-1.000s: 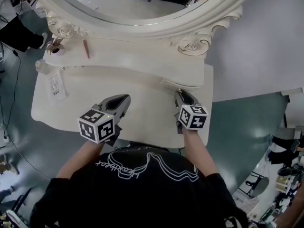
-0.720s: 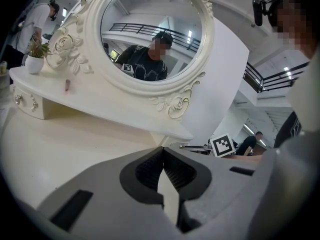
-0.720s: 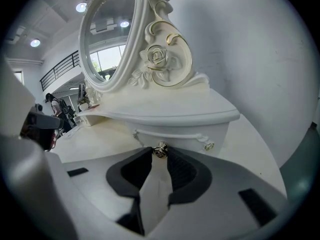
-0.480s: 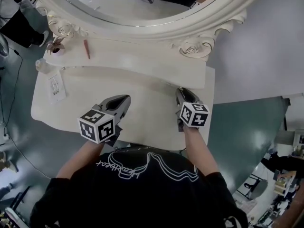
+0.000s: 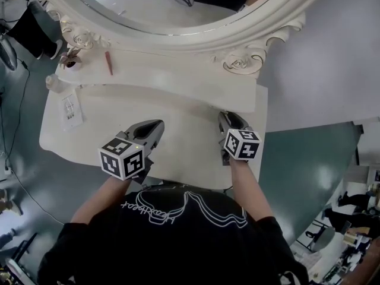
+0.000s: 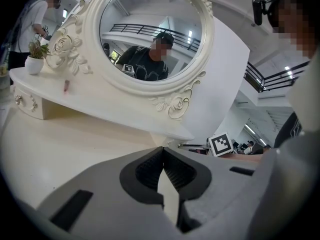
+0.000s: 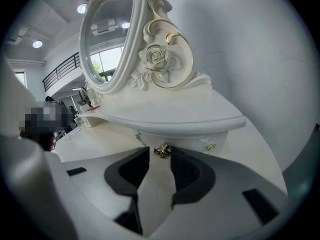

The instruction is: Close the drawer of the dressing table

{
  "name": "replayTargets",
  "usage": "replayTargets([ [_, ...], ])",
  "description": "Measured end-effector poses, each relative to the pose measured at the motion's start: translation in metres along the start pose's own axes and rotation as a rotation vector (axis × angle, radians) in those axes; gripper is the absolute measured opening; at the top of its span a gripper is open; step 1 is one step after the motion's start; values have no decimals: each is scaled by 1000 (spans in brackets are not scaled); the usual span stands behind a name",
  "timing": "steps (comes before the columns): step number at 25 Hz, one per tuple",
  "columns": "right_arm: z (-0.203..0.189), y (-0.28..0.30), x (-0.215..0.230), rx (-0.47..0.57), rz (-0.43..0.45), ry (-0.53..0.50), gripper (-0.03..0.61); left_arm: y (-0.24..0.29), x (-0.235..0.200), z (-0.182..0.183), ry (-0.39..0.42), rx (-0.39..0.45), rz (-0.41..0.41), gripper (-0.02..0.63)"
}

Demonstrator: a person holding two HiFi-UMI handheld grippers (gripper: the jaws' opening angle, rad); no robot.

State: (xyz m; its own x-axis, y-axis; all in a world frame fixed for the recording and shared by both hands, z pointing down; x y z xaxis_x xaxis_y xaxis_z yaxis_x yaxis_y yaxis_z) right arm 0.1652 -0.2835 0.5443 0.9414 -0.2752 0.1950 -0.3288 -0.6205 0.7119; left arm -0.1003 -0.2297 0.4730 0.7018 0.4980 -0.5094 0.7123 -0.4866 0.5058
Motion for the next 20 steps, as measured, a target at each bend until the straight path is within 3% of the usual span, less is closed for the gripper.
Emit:
replayTargets([
  [4,-2,-8,-9,0,32,-27,193,-1,6,0,5,2,-7,3],
  [9,-2,-32,-20,39,43,-62,212,-6,16,-2,19,8,-21,3],
  [14,6,-69,-43,110,134,-52,206,-15,28,-5,34,14,-35,3],
  [20,15,-127,-78,233,253,-45,151,-34,45,-3,47,44,-70,3],
])
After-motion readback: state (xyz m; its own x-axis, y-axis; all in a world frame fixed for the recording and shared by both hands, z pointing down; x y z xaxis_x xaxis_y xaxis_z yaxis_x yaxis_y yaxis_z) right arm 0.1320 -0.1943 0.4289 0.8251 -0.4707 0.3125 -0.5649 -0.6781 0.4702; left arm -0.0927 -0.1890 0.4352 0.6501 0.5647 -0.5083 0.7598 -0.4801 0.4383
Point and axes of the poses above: the fingertips, and each gripper's own axes: y forward along the fingers, x to its right, z out of its top, the point moved 5 cm from there along -y, backward along the fingers, and after that the axes turned 9 degrees about -x, right-handed, at the moved point
